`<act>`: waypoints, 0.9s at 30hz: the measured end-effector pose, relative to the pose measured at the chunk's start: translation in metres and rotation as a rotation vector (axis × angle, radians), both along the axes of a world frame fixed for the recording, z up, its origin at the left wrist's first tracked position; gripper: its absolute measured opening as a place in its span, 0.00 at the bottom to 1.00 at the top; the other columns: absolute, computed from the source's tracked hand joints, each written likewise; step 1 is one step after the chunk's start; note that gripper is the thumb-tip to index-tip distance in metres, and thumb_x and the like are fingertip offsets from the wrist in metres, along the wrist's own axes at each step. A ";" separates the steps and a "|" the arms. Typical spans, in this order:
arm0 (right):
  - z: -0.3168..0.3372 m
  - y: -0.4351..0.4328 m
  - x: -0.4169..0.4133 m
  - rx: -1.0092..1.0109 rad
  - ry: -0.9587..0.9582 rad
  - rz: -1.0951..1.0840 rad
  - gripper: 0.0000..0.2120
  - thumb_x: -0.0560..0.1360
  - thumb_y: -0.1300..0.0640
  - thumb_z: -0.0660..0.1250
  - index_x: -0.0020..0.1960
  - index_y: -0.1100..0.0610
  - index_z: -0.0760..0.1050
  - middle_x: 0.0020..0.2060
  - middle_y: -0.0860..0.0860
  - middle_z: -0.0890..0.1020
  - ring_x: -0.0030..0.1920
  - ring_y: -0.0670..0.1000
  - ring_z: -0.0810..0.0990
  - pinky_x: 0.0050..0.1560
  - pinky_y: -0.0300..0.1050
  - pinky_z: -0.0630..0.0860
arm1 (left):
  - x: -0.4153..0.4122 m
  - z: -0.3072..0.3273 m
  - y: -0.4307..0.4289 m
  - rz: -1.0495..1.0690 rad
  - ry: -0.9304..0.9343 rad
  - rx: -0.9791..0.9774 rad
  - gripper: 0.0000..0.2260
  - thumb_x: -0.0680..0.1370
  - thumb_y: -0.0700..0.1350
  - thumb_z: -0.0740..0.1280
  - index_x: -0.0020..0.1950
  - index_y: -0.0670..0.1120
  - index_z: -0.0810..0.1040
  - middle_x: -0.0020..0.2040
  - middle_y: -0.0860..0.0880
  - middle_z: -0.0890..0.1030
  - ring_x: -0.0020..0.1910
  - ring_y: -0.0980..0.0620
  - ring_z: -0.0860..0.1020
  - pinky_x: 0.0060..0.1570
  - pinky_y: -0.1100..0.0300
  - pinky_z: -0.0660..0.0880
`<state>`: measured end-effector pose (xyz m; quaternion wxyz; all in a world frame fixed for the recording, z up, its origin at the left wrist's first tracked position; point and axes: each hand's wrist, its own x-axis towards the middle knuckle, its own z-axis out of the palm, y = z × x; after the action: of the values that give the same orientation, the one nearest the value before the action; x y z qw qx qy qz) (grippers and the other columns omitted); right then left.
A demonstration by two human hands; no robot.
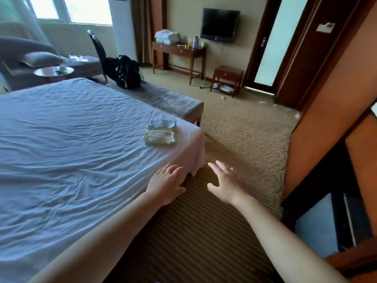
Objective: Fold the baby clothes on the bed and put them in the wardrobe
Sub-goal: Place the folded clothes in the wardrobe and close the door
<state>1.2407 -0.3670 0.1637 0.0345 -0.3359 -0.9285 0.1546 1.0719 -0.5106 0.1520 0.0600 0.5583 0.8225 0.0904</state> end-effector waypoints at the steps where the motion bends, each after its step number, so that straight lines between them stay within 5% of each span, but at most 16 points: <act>1: -0.002 0.008 -0.011 0.001 -0.001 0.025 0.35 0.75 0.47 0.65 0.78 0.49 0.56 0.78 0.53 0.56 0.78 0.52 0.52 0.77 0.52 0.48 | -0.008 0.000 0.003 0.025 -0.003 -0.007 0.32 0.78 0.57 0.66 0.78 0.50 0.58 0.77 0.51 0.60 0.77 0.50 0.55 0.73 0.55 0.58; 16: -0.022 0.150 -0.254 -0.069 -0.033 0.215 0.34 0.75 0.46 0.65 0.78 0.47 0.56 0.78 0.52 0.57 0.77 0.51 0.55 0.77 0.51 0.50 | -0.218 -0.030 0.112 0.272 -0.061 0.033 0.32 0.78 0.58 0.64 0.78 0.49 0.57 0.78 0.49 0.60 0.77 0.49 0.56 0.72 0.55 0.57; 27: -0.059 0.247 -0.403 -0.250 -0.026 0.152 0.31 0.76 0.50 0.65 0.76 0.48 0.60 0.76 0.49 0.60 0.75 0.51 0.60 0.73 0.47 0.61 | -0.377 -0.055 0.196 0.366 -0.186 -0.004 0.32 0.77 0.59 0.66 0.77 0.51 0.59 0.75 0.52 0.64 0.72 0.49 0.66 0.65 0.56 0.67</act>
<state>0.8379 -0.1196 0.1047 -0.0313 -0.2684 -0.9251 0.2669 0.6946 -0.3144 0.0971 0.1192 0.3886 0.9014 0.1492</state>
